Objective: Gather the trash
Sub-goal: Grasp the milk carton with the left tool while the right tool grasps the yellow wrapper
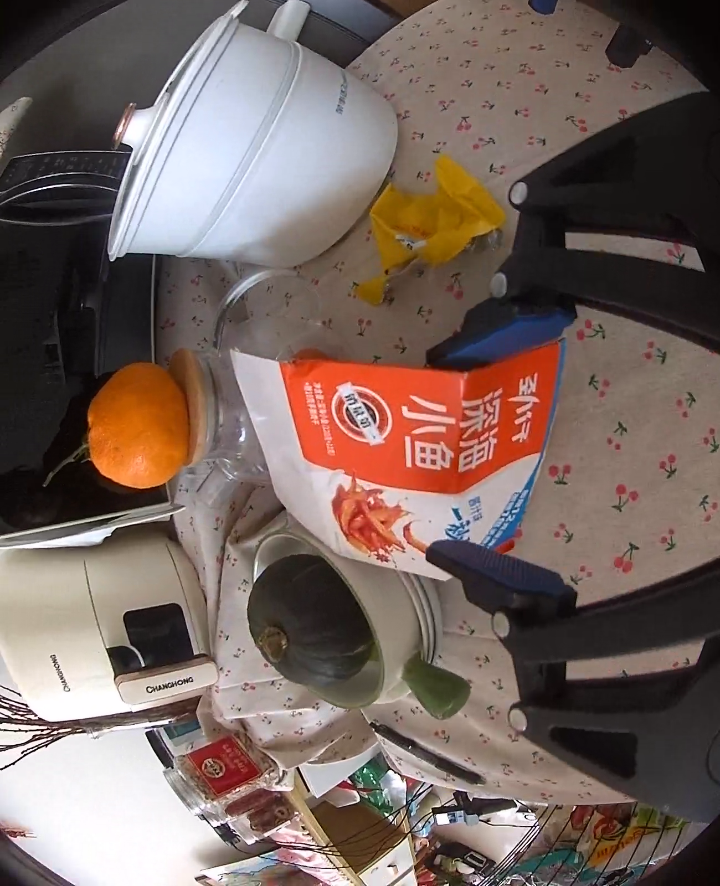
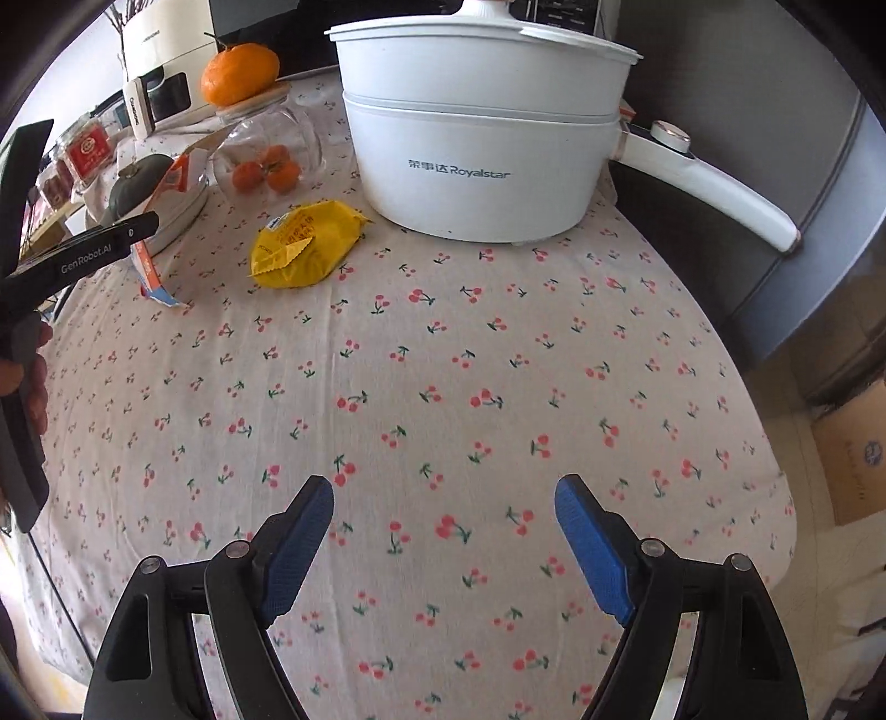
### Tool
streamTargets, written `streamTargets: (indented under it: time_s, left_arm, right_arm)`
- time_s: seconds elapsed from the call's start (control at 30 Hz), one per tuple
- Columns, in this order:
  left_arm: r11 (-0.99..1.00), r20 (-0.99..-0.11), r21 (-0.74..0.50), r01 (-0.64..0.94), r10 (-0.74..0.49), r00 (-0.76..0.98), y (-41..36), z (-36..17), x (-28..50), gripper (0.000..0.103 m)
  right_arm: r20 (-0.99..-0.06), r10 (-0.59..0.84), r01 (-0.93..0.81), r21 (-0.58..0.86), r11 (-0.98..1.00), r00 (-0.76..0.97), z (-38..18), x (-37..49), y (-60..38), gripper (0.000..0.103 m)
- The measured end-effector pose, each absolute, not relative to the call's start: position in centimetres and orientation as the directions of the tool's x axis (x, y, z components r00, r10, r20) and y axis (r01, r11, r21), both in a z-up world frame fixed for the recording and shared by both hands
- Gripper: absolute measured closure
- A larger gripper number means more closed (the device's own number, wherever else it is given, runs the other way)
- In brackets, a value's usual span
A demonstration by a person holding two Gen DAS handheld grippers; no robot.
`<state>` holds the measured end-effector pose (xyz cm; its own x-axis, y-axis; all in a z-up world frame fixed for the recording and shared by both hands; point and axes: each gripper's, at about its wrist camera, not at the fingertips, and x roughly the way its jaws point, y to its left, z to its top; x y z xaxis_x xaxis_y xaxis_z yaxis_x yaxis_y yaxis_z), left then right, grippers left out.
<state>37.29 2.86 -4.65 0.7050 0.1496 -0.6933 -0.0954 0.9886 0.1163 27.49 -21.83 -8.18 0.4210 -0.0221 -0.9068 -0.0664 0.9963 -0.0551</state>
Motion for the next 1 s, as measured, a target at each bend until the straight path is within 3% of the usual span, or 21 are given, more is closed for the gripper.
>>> streamTargets:
  time_s: [0.07,0.3,0.57,0.7,0.77,0.8,0.83,0.87,0.93,1.0]
  left_arm:
    - [0.991,-0.702,0.091,-0.097,0.133,0.7,3.6,-4.9,37.4,0.064]
    - [0.997,-0.663,-0.046,-0.055,0.011,0.749,7.4,-2.2,35.5,0.095]
    - [0.985,-0.65,-0.168,0.029,-0.132,0.748,11.5,-1.0,31.1,0.096]
    - [0.986,-0.672,-0.164,0.031,-0.135,0.728,12.7,-1.5,30.0,0.096]
    - [0.986,-0.682,-0.167,0.025,-0.134,0.718,13.2,-1.8,29.5,0.096]
    - [0.985,-0.689,-0.171,0.02,-0.134,0.713,13.5,-1.9,29.4,0.096]
    - [0.984,-0.694,-0.176,0.014,-0.134,0.707,13.8,-2.1,29.1,0.096]
    - [0.983,-0.7,-0.181,0.008,-0.135,0.701,14.0,-2.2,29.0,0.096]
    - [0.981,-0.713,-0.194,-0.004,-0.138,0.687,14.3,-2.4,28.5,0.096]
    - [0.98,-0.722,-0.196,-0.016,-0.134,0.679,14.3,-2.4,28.0,0.096]
  right_arm:
    - [-0.903,-0.011,-0.078,-0.05,0.996,0.43,-8.8,28.9,-21.0,0.019]
    - [-0.879,0.034,-0.105,-0.018,0.994,0.476,-10.3,33.2,-16.7,0.019]
    - [-0.849,0.007,-0.075,-0.039,0.996,0.528,-11.5,38.0,-11.5,0.019]
    - [-0.827,-0.038,-0.04,-0.073,0.997,0.561,-12.0,40.5,-10.3,0.021]
    - [-0.825,-0.056,-0.02,-0.082,0.996,0.562,-12.3,41.4,-10.3,0.029]
    - [-0.83,-0.047,-0.025,-0.073,0.997,0.555,-12.4,41.7,-10.3,0.045]
    - [-0.838,-0.035,-0.034,-0.064,0.997,0.545,-12.5,41.9,-10.3,0.055]
    - [-0.838,-0.033,-0.038,-0.063,0.997,0.545,-12.4,41.8,-10.3,0.055]
    - [-0.84,-0.015,-0.055,-0.053,0.997,0.542,-11.9,41.4,-10.3,0.083]
    - [-0.846,-0.001,-0.078,-0.05,0.996,0.533,-10.9,40.1,-10.5,0.085]
